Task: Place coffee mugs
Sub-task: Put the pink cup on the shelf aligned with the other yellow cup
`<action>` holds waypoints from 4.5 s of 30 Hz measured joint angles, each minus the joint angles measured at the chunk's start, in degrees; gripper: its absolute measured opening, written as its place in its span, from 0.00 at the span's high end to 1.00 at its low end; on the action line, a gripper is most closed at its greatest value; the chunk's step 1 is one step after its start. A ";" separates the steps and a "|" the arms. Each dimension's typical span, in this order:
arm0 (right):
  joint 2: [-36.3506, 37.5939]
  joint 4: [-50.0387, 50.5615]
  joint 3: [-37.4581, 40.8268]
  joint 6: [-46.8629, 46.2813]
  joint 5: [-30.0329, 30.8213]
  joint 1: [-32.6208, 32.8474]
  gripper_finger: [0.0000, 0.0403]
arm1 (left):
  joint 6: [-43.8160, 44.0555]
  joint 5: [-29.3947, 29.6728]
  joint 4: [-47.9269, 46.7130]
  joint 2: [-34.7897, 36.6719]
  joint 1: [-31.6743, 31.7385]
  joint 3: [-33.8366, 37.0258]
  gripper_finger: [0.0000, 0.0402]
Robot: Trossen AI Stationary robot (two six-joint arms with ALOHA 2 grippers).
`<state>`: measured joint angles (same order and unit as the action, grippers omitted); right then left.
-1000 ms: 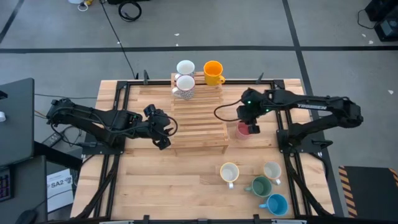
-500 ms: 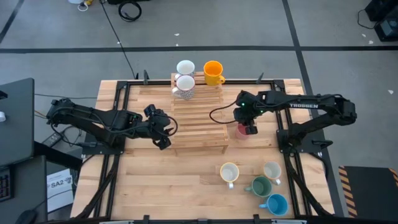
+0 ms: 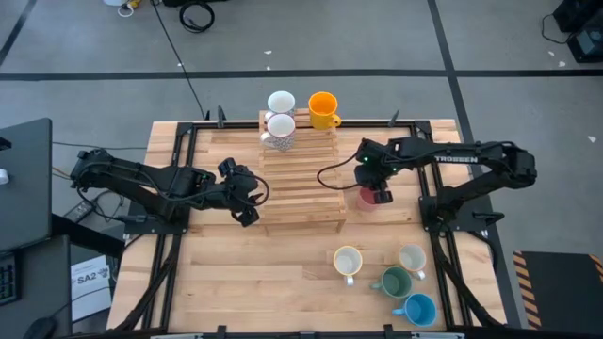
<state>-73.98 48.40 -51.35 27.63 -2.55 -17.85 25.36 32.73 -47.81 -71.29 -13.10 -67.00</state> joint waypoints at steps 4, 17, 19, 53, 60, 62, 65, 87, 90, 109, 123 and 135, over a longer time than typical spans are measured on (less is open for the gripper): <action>-2.53 -0.24 0.00 -0.02 0.02 0.01 0.71 | 0.00 0.01 0.00 0.00 0.00 0.00 0.54; -3.17 0.16 -0.02 -6.64 0.20 -0.02 0.89 | 0.00 0.02 0.00 0.00 0.00 0.00 0.54; -3.13 0.62 -0.08 -8.59 -0.04 -0.02 0.93 | 0.00 0.00 0.00 0.00 0.00 0.00 0.54; 1.55 8.86 0.09 -58.85 12.79 -10.82 0.93 | 0.02 0.00 0.00 0.00 -0.01 0.00 0.54; 1.55 9.05 0.09 -62.59 11.53 -11.80 0.92 | 0.02 0.00 0.00 0.00 0.00 0.00 0.54; 1.55 9.01 0.09 -62.57 11.49 -11.80 0.90 | 0.02 0.00 0.00 0.00 0.00 0.00 0.54; 1.60 8.97 0.07 -62.55 11.50 -11.80 0.88 | 0.02 0.00 0.00 0.00 0.00 0.00 0.54; 1.62 8.87 0.04 -60.91 10.93 -11.82 0.66 | 0.02 0.00 0.00 0.00 0.00 0.00 0.54; 1.62 8.90 0.04 -60.89 10.84 -11.82 0.61 | 0.01 0.00 0.00 0.00 -0.01 0.00 0.54; 4.85 10.80 0.02 -55.99 9.79 -11.82 0.54 | 0.02 -0.02 0.00 0.00 -0.02 0.00 0.54; 22.29 15.54 0.00 -53.57 3.09 -5.29 0.54 | 0.04 0.00 0.00 0.00 -0.02 0.00 0.54; 23.74 19.10 3.37 -57.78 10.93 6.91 0.54 | 0.04 0.00 0.00 0.00 -0.02 0.00 0.54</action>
<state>-50.24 67.51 -47.99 -30.15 8.38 -10.94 25.41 32.73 -47.81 -71.29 -13.13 -67.00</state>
